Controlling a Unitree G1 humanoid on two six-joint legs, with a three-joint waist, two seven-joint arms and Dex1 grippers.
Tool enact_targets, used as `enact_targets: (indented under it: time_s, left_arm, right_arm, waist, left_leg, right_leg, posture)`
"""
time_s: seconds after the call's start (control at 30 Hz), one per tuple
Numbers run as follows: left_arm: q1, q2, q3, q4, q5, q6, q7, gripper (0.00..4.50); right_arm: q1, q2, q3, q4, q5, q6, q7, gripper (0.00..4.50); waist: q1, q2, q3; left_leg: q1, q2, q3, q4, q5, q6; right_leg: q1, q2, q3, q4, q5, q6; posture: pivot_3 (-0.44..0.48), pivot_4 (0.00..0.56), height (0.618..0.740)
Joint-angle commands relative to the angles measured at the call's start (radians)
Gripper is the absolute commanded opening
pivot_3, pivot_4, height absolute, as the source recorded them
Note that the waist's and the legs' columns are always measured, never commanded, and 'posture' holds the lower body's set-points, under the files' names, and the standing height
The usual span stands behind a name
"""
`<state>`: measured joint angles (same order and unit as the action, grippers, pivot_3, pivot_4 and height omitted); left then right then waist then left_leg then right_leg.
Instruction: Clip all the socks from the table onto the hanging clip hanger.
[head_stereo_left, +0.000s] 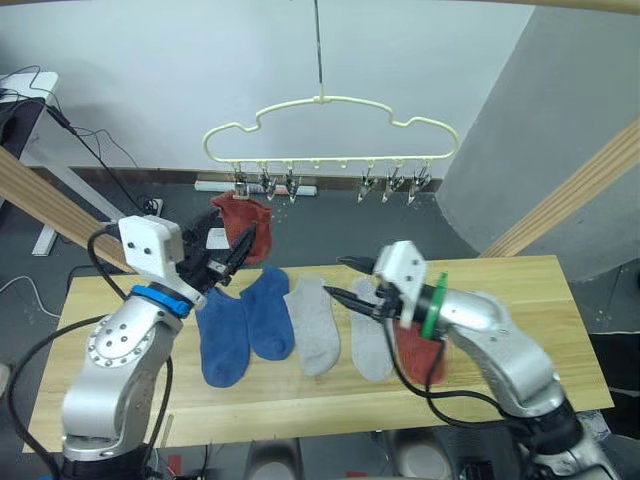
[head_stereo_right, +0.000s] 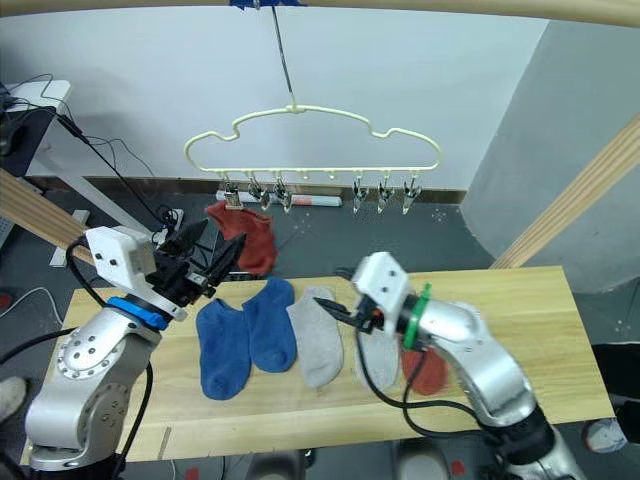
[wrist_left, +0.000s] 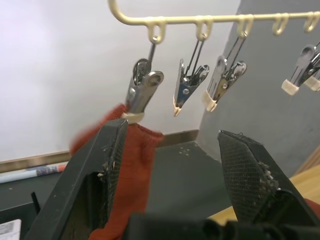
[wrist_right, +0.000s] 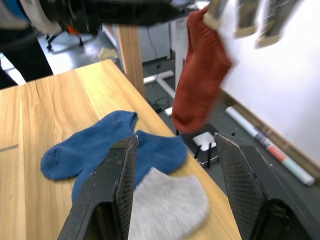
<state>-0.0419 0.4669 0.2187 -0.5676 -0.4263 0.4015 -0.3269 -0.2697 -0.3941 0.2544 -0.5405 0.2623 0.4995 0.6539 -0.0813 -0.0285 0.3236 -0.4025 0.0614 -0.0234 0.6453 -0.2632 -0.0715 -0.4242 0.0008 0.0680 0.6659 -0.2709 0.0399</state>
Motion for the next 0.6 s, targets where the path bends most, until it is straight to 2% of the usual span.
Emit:
enact_targets:
  time_s: [0.03,0.2,0.47,0.6]
  left_arm:
    - [0.011,-0.052,-0.053,-0.044,0.037,-0.042,0.028,3.17]
    - [-0.008,-0.127,-0.144,-0.012,0.101,-0.095,0.044,3.17]
    - [-0.066,-0.197,-0.171,0.047,0.17,-0.146,0.084,3.17]
    - [-0.072,-0.213,-0.177,0.055,0.191,-0.157,0.093,3.17]
  right_arm:
    - [0.059,-0.053,-0.12,-0.061,0.036,-0.055,0.015,2.52]
    - [0.126,-0.117,-0.305,0.011,0.109,-0.052,0.028,2.52]
    - [0.143,-0.297,-0.377,-0.01,0.251,-0.001,0.222,2.52]
    - [0.12,-0.341,-0.38,-0.026,0.284,0.014,0.238,2.52]
  waist:
    - [-0.002,0.0,0.0]
    - [-0.002,0.0,0.0]
    - [-0.006,-0.001,0.001]
    - [-0.006,-0.001,0.002]
  left_leg:
    - [0.001,0.0,0.0,0.0,0.0,0.0]
    - [0.001,-0.001,0.001,0.001,0.0,0.0]
    - [0.002,-0.001,0.001,0.001,0.0,0.001]
    - [0.002,-0.001,0.001,0.001,0.0,0.001]
  right_leg:
    - [0.0,0.0,0.001,0.0,0.0,0.0]
    - [0.002,0.0,0.002,-0.001,0.001,0.001]
    - [0.002,0.002,0.003,0.0,0.001,0.001]
    - [0.003,0.002,0.003,-0.001,0.001,0.001]
  posture:
    - [-0.132,0.325,0.74]
    - [-0.149,0.334,0.74]
    - [-0.183,0.346,0.74]
    - [-0.186,0.345,0.74]
